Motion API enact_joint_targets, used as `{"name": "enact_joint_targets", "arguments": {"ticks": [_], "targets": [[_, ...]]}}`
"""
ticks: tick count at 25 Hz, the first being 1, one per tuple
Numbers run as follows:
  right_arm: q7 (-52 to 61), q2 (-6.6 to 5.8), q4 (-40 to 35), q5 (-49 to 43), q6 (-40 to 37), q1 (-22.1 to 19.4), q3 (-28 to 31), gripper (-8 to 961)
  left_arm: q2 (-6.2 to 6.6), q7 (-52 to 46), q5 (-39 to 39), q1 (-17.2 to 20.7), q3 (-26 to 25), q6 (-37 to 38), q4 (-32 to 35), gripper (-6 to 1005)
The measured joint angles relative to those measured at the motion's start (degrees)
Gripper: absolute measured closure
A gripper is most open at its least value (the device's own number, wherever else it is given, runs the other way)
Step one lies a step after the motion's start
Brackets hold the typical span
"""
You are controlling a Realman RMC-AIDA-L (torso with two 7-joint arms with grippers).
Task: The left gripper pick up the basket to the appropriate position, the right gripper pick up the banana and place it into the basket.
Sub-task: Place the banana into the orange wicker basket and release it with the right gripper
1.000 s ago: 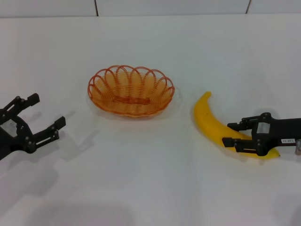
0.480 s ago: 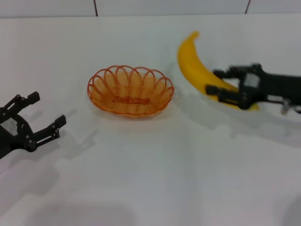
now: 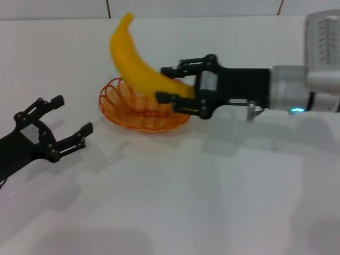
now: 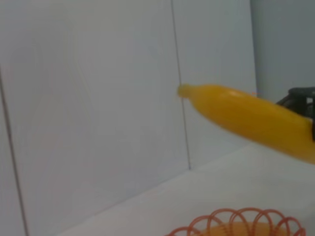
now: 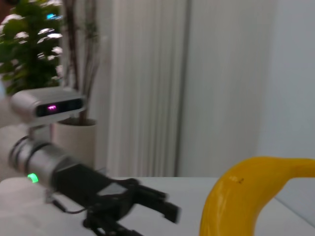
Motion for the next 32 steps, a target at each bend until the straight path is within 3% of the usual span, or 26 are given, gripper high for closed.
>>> {"name": "enact_joint_targets", "arguments": {"ticks": [3, 4, 5, 12, 21, 28, 32], "targets": [[-3.31, 0.12, 1.27, 5.39, 4.66, 0.76, -6.08, 480, -0.03, 0.50, 0.15, -1.35, 0.12, 0.00, -1.40, 98], [-4.67, 0.16, 1.52, 8.63, 8.48, 0.82, -10.60, 480, -0.03, 0.55, 0.47, -2.19, 0.49, 0.00, -2.34, 98], [-4.67, 0.16, 1.52, 8.63, 8.48, 0.82, -10.60, 480, -0.03, 0.55, 0.47, -2.19, 0.49, 0.00, -2.34, 98], [-4.68, 0.19, 1.01, 18.01, 20.20, 1.40, -26.14, 479, 0.39, -4.78, 3.61, -2.45, 1.25, 1.93, -2.82, 99], [2.26, 0.19, -3.05, 18.86, 28.88, 1.59, -33.62, 478, 0.50, -6.38, 5.12, -2.82, 1.26, 1.89, -2.60, 106], [4.51, 0.22, -6.16, 18.95, 30.10, -0.23, -34.22, 481, 0.58, -6.47, 5.14, -2.49, 1.26, 1.89, -2.61, 107], [6.29, -0.11, -7.36, 18.93, 28.56, -0.64, -34.38, 431, 0.59, -6.30, 5.14, -2.07, 1.06, 1.88, -2.60, 107]]}}
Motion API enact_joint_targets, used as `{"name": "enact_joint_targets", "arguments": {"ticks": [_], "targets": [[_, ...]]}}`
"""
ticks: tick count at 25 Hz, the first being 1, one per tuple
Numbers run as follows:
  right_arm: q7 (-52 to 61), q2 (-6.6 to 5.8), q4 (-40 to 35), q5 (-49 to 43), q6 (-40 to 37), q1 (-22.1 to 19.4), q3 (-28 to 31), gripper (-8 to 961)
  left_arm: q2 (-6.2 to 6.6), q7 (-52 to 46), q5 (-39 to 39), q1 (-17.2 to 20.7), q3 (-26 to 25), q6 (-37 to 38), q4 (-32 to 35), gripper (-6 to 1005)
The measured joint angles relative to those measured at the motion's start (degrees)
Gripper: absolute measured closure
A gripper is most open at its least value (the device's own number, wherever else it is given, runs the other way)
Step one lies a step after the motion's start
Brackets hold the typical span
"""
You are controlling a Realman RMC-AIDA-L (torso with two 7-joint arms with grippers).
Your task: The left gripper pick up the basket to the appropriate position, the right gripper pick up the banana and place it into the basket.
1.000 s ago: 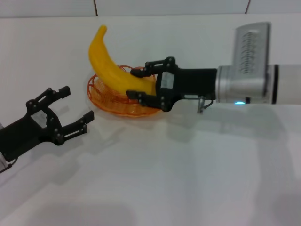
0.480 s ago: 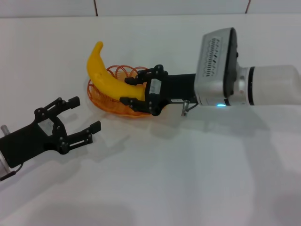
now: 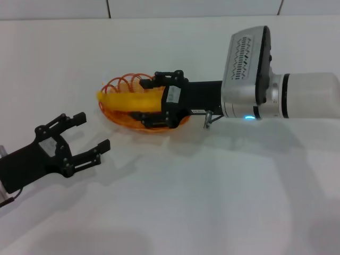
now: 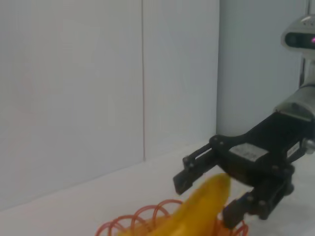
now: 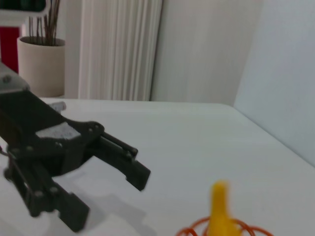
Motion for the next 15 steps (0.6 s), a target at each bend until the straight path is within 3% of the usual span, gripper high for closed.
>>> {"name": "enact_joint_targets", "arguments": {"ticks": [4, 7, 11, 15], "targets": [[0.09, -0.40, -4.37, -0.15, -2.64, -2.71, 0.40, 297, 0.22, 0.18, 0.00, 1.30, -0.56, 0.04, 0.31, 107], [0.10, -1.34, -8.73, -0.30, -3.93, -6.99, 1.98, 175, 0.32, 0.00, -0.17, 2.78, -0.60, 0.03, 1.75, 107], [0.60, -3.33, -10.12, -0.45, -9.26, -12.21, 7.34, 161, 0.29, -0.10, -0.48, 3.99, -0.81, -0.11, 2.83, 107], [1.31, -5.94, -5.44, -0.49, -16.98, -15.91, 14.73, 162, 0.42, -0.15, -0.18, 4.28, -2.60, -0.28, 2.86, 107]]}}
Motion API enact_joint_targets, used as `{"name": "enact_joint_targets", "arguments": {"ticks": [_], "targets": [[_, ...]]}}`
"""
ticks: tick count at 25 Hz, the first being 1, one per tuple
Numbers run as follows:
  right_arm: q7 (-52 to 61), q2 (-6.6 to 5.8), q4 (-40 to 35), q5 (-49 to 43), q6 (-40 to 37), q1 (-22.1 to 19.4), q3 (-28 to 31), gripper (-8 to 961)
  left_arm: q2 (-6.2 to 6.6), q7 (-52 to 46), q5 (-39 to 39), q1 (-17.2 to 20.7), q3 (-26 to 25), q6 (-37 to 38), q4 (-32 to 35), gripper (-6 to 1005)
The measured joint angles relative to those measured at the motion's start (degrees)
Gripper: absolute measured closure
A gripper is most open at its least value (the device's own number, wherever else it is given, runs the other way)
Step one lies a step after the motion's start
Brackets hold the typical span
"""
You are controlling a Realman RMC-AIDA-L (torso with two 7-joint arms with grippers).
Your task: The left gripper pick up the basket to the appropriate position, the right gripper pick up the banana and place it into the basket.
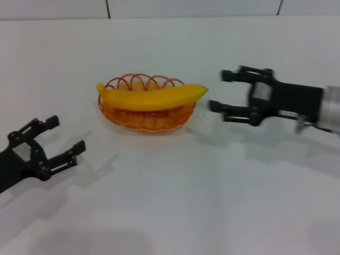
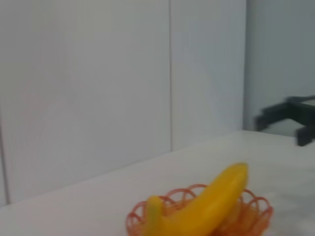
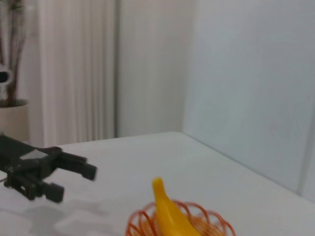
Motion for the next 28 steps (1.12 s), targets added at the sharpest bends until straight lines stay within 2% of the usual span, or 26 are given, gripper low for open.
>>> {"name": "enact_joint_targets", "arguments": {"ticks": [3, 6, 10, 13, 17, 20, 23, 28], "targets": [[-0.30, -1.91, 6.62, -0.05, -3.05, -0.09, 4.03, 163, 0.82, 0.64, 0.10, 1.26, -2.09, -0.13, 0.04, 107], [-0.42, -3.40, 10.31, -0.65, -3.63, 0.18, 4.91, 164, 1.29, 1.95, 0.31, 1.76, -2.38, -0.38, 0.14, 107], [-0.78, -3.83, 10.93, -4.66, -3.96, 0.26, 5.14, 164, 2.15, 2.68, 2.79, 1.68, -2.47, -0.86, 0.21, 107], [-3.35, -3.35, 11.08, -6.36, -4.49, 1.13, 4.90, 165, 2.65, 2.18, 4.23, 0.74, -2.49, -1.07, 0.21, 107], [-6.96, -1.63, 11.38, -7.64, -4.16, 2.22, 4.73, 166, 2.77, 0.94, 4.96, -1.65, -2.55, -3.32, 0.19, 107], [-8.45, -0.32, 11.99, -9.01, -3.46, 3.17, 5.02, 167, 1.34, 1.02, 5.26, -3.36, -2.51, -6.02, -0.09, 107], [-8.56, 0.28, 12.82, -9.97, -1.91, 4.43, 4.90, 167, -0.09, 2.54, 5.40, -3.66, -2.52, -7.23, -0.01, 107], [-8.56, 0.96, 13.13, -10.23, -0.01, 4.70, 5.48, 167, -0.34, 3.33, 5.31, -2.98, -2.60, -6.91, -0.20, 107]]}}
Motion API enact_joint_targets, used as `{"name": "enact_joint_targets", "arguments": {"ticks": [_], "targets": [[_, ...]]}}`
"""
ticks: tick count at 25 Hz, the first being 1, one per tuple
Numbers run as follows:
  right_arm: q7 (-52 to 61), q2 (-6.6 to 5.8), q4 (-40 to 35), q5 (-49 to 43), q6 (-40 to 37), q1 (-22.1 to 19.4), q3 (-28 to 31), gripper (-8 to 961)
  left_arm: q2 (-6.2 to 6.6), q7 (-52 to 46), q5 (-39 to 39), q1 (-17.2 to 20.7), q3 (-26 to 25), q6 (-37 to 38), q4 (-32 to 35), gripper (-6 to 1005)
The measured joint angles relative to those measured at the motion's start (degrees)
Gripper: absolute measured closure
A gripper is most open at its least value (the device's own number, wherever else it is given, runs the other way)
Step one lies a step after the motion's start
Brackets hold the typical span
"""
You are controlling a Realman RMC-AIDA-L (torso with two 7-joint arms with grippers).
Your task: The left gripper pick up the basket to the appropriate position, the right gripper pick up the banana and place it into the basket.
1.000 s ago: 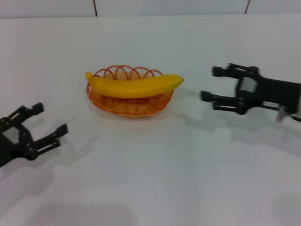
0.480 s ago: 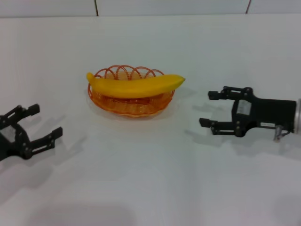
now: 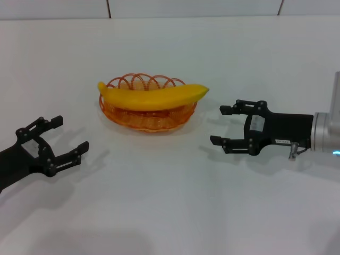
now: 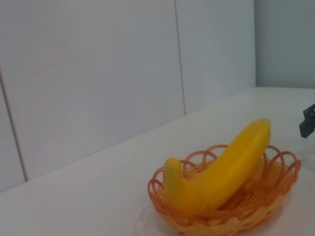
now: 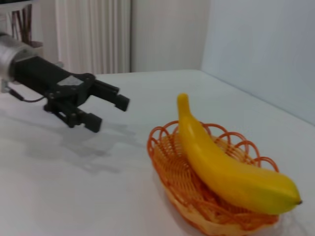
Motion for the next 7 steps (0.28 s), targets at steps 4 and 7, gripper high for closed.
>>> {"name": "enact_joint_targets", "arguments": {"ticks": [4, 7], "targets": [[0.00, -0.20, 0.02, 0.20, -0.02, -0.36, 1.38, 167, -0.02, 0.00, -0.42, 0.54, -0.04, 0.06, 0.18, 107], [0.00, -0.22, 0.03, 0.22, -0.10, -0.57, 1.94, 167, -0.04, -0.01, -0.47, 0.57, -0.04, 0.09, 0.18, 107]]}}
